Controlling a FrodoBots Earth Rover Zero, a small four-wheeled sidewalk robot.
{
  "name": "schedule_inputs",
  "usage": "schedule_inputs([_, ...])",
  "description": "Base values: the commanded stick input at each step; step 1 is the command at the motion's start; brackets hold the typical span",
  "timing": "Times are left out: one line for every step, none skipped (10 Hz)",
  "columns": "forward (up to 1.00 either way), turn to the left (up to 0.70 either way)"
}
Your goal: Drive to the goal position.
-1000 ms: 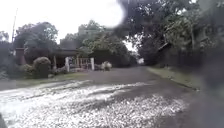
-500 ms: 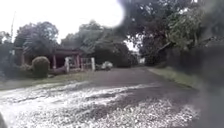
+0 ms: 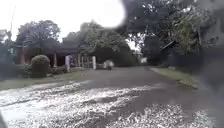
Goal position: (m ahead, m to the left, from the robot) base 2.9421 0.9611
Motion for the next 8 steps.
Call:
schedule_inputs([0.50, 0.00])
schedule_inputs([0.50, 0.00])
schedule_inputs([0.50, 0.00])
schedule_inputs([0.50, 0.00])
schedule_inputs([0.50, 0.00])
schedule_inputs([0.50, 0.00])
schedule_inputs([0.50, 0.00])
schedule_inputs([0.50, 0.00])
